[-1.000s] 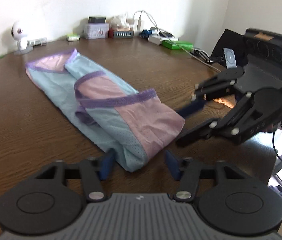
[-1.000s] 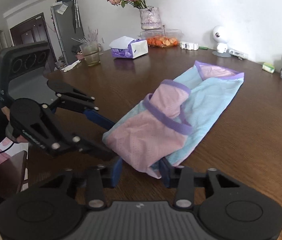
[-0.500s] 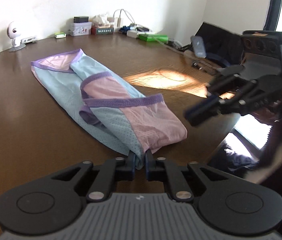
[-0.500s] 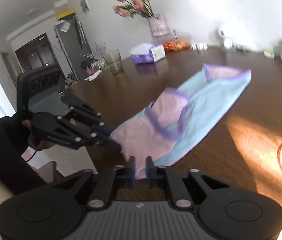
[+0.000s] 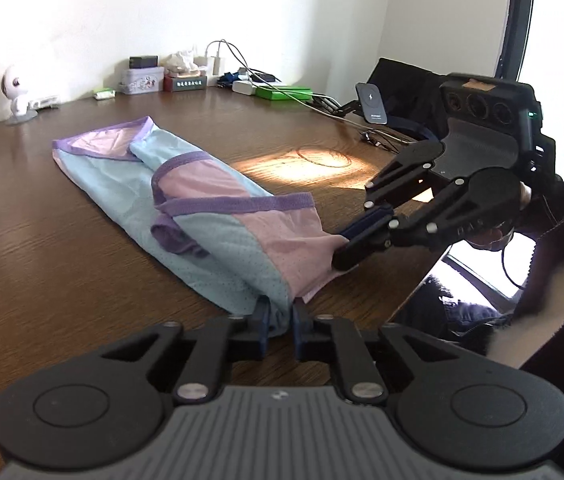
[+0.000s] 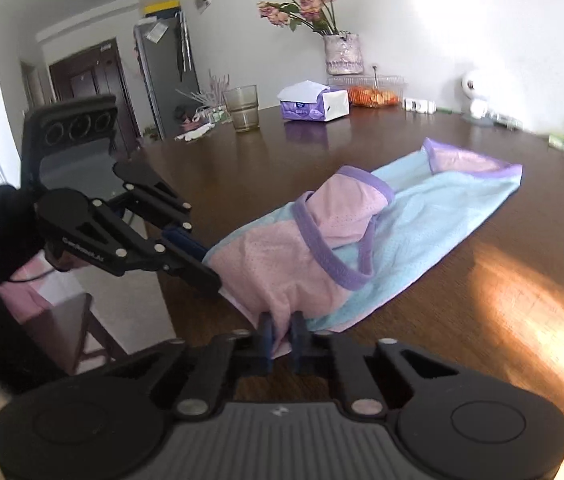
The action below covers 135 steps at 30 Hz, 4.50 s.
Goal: Fold clothes
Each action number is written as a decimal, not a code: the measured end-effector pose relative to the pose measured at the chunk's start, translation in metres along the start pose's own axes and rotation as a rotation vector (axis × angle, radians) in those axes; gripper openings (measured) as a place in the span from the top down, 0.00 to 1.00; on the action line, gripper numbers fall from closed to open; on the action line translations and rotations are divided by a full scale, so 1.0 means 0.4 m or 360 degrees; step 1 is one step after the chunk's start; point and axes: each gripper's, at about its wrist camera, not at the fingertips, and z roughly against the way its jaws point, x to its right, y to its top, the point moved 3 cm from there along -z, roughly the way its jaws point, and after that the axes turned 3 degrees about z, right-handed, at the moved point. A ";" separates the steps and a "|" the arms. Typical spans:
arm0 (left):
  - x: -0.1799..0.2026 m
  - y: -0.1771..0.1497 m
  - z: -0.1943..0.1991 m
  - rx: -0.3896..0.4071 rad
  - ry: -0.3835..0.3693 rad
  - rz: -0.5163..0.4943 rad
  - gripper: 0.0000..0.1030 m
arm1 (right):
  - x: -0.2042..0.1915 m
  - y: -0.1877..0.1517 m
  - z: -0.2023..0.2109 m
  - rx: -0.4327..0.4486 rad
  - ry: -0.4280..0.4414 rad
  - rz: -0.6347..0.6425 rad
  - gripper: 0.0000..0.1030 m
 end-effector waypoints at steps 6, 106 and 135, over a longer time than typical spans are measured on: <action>0.023 0.049 0.083 0.0115 -0.0130 -0.0032 0.95 | -0.001 0.025 0.079 0.0202 0.0152 -0.0107 1.00; -0.202 0.111 -0.030 0.0038 0.0635 0.0714 0.90 | 0.196 0.141 -0.026 -0.0206 -0.0278 -0.0228 0.93; -0.137 0.117 -0.093 -0.0051 0.0502 0.0408 0.68 | 0.118 0.111 -0.108 -0.0083 -0.0375 -0.0126 0.70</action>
